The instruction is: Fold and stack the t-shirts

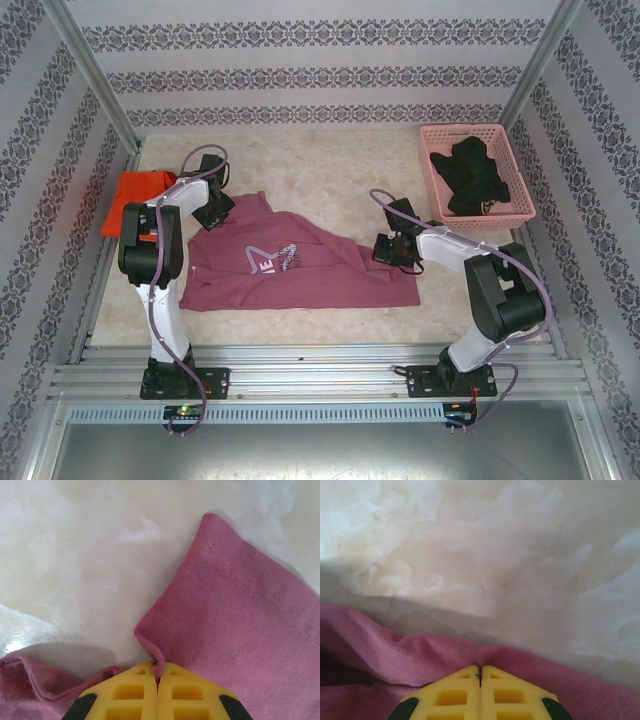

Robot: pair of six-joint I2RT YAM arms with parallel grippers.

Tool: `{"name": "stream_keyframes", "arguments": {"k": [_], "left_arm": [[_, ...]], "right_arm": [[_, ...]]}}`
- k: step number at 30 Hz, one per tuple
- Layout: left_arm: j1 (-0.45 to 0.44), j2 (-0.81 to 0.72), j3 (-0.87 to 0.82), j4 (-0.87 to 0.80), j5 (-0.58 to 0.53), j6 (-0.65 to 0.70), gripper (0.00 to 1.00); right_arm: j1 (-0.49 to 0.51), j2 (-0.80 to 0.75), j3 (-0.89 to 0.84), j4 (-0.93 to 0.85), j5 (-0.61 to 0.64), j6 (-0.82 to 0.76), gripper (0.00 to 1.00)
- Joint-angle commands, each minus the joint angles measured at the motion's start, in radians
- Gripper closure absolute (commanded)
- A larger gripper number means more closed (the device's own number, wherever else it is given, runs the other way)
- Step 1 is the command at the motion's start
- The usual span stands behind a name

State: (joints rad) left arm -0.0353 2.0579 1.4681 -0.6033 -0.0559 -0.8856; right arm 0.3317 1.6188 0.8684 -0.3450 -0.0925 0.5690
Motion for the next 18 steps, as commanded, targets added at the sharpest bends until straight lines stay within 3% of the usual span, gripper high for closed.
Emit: {"name": "stream_keyframes", "arguments": {"k": [1, 2, 6, 12, 18], "left_arm": [[0.012, -0.010, -0.014, 0.010, -0.007, 0.014, 1.00], [0.012, -0.010, -0.013, 0.010, -0.006, 0.014, 1.00], [0.012, -0.010, -0.014, 0.010, -0.005, 0.014, 1.00], [0.014, -0.011, -0.022, 0.010, -0.008, 0.017, 1.00], [0.015, -0.013, -0.023, 0.011, -0.009, 0.016, 1.00]], "right_arm": [[0.012, -0.034, 0.028, -0.030, 0.050, -0.024, 0.83], [0.012, -0.034, 0.033, -0.032, 0.048, -0.026, 0.81], [0.015, -0.024, 0.031, -0.014, 0.032, -0.025, 0.90], [0.021, 0.006, 0.028, -0.013, 0.006, -0.017, 0.77], [0.034, 0.002, -0.007, -0.015, -0.009, -0.004, 0.77]]}}
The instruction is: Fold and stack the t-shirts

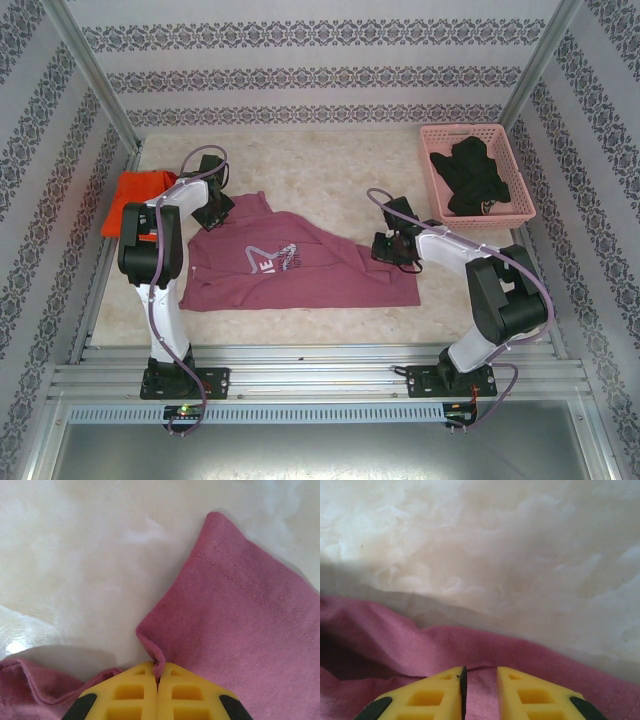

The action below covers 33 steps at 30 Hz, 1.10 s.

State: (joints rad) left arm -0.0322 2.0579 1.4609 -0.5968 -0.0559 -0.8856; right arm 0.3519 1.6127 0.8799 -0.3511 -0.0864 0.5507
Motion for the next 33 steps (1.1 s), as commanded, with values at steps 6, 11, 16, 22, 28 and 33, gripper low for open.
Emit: {"name": "stream_keyframes", "arguments": {"k": [6, 11, 16, 22, 28, 33], "left_arm": [[0.012, -0.012, -0.013, 0.006, -0.002, 0.014, 1.00], [0.012, -0.017, -0.016, 0.003, -0.007, 0.017, 1.00], [0.012, -0.021, -0.022, 0.008, -0.006, 0.016, 1.00], [0.012, -0.024, -0.018, 0.009, -0.002, 0.016, 1.00], [0.012, -0.028, -0.020, 0.005, -0.002, 0.017, 1.00], [0.012, -0.034, -0.025, 0.005, -0.006, 0.017, 1.00]], "right_arm": [[0.021, 0.013, -0.029, -0.009, -0.016, 0.018, 0.76], [0.021, -0.015, -0.033, -0.013, 0.016, 0.012, 0.67], [0.016, -0.028, -0.042, -0.039, 0.045, -0.001, 0.65], [0.021, -0.013, -0.062, -0.009, 0.018, 0.012, 0.61], [0.034, -0.003, -0.041, -0.001, 0.001, 0.013, 0.80], [0.036, -0.025, -0.023, -0.022, 0.039, 0.003, 0.93]]}}
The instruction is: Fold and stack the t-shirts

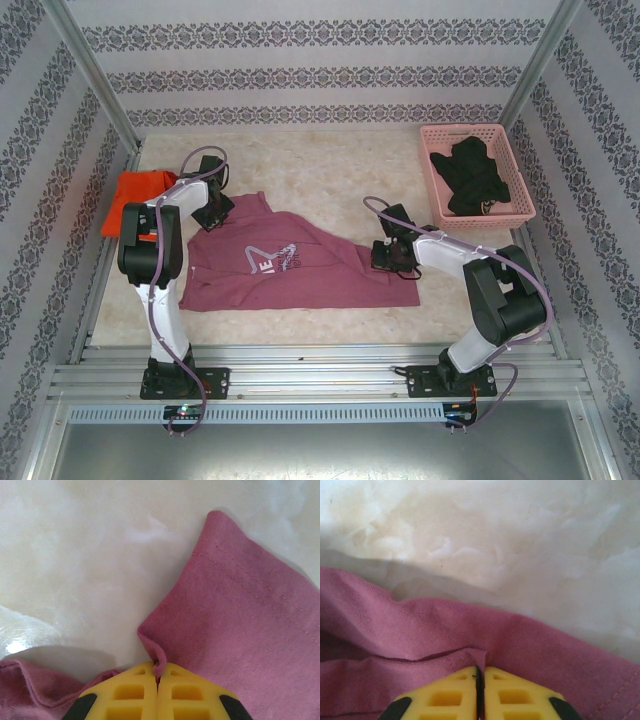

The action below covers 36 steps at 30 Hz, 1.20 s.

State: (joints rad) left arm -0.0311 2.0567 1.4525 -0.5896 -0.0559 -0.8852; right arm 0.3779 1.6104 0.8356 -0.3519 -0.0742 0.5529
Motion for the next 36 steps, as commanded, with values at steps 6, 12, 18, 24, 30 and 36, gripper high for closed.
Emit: {"name": "stream_keyframes", "arguments": {"k": [6, 12, 18, 24, 30, 36], "left_arm": [[0.012, -0.036, -0.017, -0.001, -0.004, 0.015, 1.00], [0.013, -0.046, -0.015, 0.000, -0.005, 0.018, 1.00], [0.016, -0.049, -0.016, -0.004, -0.006, 0.020, 1.00], [0.023, -0.053, -0.021, -0.001, -0.007, 0.022, 1.00], [0.025, -0.049, -0.020, 0.001, -0.003, 0.020, 1.00], [0.026, -0.047, -0.017, 0.001, -0.001, 0.021, 1.00]], "right_arm": [[0.009, -0.044, 0.045, -0.039, 0.084, -0.011, 1.00], [-0.005, -0.054, 0.091, -0.026, 0.132, -0.022, 1.00], [-0.035, -0.017, 0.158, -0.022, 0.140, -0.049, 0.98], [-0.076, 0.019, 0.195, -0.022, 0.120, -0.079, 1.00], [-0.105, 0.051, 0.208, 0.004, 0.043, -0.081, 0.74], [-0.106, 0.023, 0.147, 0.046, 0.061, -0.054, 0.70]]}}
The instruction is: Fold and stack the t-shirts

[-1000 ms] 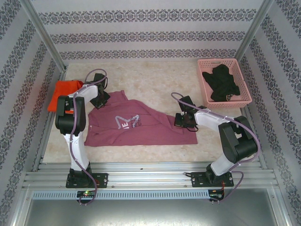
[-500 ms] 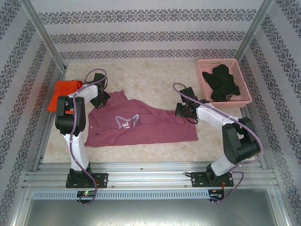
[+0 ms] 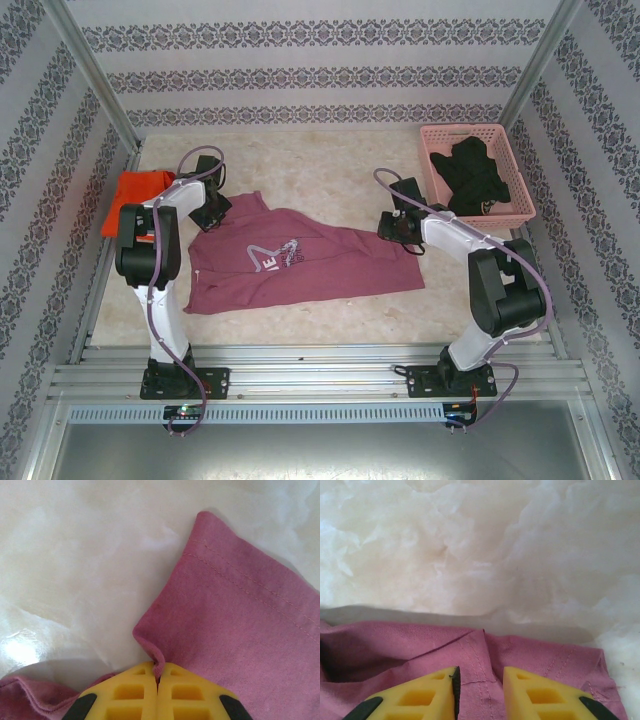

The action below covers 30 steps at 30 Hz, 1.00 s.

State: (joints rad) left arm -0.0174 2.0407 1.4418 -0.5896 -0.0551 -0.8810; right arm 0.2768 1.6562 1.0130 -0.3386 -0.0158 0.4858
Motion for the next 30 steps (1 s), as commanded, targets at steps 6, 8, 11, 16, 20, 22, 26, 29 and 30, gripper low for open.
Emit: {"name": "stream_keyframes", "arguments": {"k": [6, 8, 11, 16, 20, 22, 26, 29, 30], "left_arm": [[0.013, -0.024, -0.003, 0.008, 0.014, 0.011, 1.00], [0.013, -0.022, -0.003, 0.010, 0.018, 0.010, 1.00], [0.013, -0.023, -0.004, 0.009, 0.014, 0.010, 1.00], [0.013, -0.025, -0.009, 0.006, 0.011, 0.014, 1.00], [0.013, -0.024, -0.009, 0.008, 0.012, 0.013, 1.00], [0.013, -0.025, -0.009, 0.008, 0.012, 0.014, 1.00], [0.013, -0.024, -0.008, 0.011, 0.014, 0.013, 1.00], [0.013, -0.020, -0.009, 0.012, 0.016, 0.013, 1.00], [0.013, -0.020, -0.010, 0.011, 0.016, 0.013, 1.00]], "right_arm": [[-0.011, 0.000, -0.065, 0.046, -0.039, 0.021, 0.66], [-0.011, 0.017, -0.069, 0.054, -0.052, 0.026, 0.66], [-0.012, 0.031, -0.068, 0.064, -0.076, 0.027, 0.74], [-0.012, 0.042, -0.053, 0.049, -0.076, 0.014, 0.80], [-0.011, 0.031, -0.050, 0.041, -0.060, 0.004, 0.77], [-0.010, 0.015, -0.053, 0.042, -0.036, 0.001, 0.72], [-0.014, 0.015, -0.046, 0.021, 0.014, -0.017, 0.67], [-0.016, 0.035, -0.047, 0.020, 0.013, -0.019, 0.67], [-0.016, 0.041, -0.048, 0.024, 0.008, -0.018, 0.66]]}}
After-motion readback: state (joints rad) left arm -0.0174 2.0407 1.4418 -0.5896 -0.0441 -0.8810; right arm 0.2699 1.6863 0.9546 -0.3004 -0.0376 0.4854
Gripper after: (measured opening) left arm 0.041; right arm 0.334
